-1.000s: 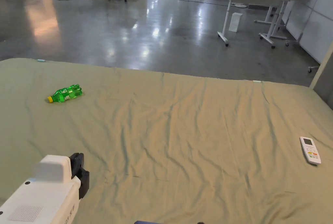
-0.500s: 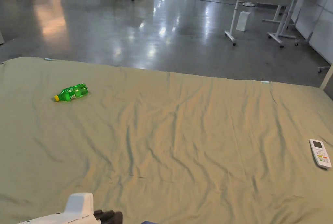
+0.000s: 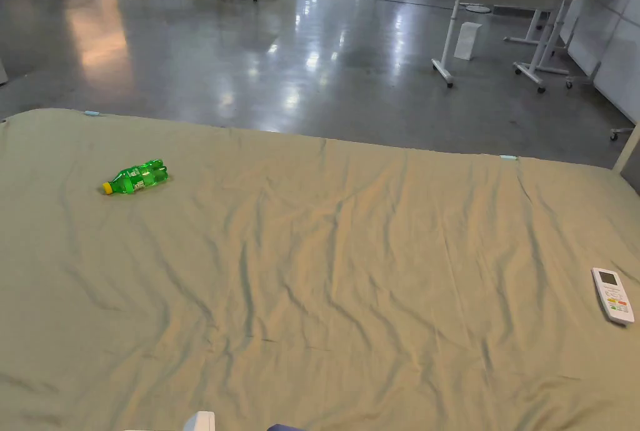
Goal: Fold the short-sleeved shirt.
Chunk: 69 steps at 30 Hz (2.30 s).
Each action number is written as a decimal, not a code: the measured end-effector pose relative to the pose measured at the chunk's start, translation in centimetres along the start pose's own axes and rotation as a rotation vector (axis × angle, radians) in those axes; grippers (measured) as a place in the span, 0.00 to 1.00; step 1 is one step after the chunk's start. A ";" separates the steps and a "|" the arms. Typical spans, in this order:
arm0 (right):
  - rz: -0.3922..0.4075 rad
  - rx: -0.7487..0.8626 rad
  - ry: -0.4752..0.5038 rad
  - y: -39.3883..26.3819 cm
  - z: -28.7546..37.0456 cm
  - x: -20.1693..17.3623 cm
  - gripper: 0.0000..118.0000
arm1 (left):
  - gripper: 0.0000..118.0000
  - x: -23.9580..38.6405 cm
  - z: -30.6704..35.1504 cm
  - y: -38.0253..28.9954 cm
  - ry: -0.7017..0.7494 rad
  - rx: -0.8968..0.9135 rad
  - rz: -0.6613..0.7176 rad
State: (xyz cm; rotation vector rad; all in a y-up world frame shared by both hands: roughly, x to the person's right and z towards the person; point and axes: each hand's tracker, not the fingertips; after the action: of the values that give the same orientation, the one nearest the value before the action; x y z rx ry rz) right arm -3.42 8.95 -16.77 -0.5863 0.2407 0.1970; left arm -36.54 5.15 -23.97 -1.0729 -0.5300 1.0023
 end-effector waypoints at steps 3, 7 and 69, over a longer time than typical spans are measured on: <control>-0.014 -0.005 0.006 0.0 0.1 0.3 0.00 | 0.69 -0.2 -0.3 0.5 -0.075 -0.010 -0.012; -0.027 -0.007 0.009 0.3 0.3 0.3 0.00 | 0.62 4.5 -0.7 -1.4 -0.038 -0.084 -0.121; -0.043 0.307 -0.151 18.2 5.0 7.1 0.00 | 0.57 -2.7 35.3 14.9 1.203 0.328 -0.255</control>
State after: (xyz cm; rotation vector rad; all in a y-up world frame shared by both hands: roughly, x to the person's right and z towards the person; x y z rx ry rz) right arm -0.39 27.47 -24.19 -0.2704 0.1083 0.1585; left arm -71.35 21.33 -22.40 -1.0709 0.4634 0.0928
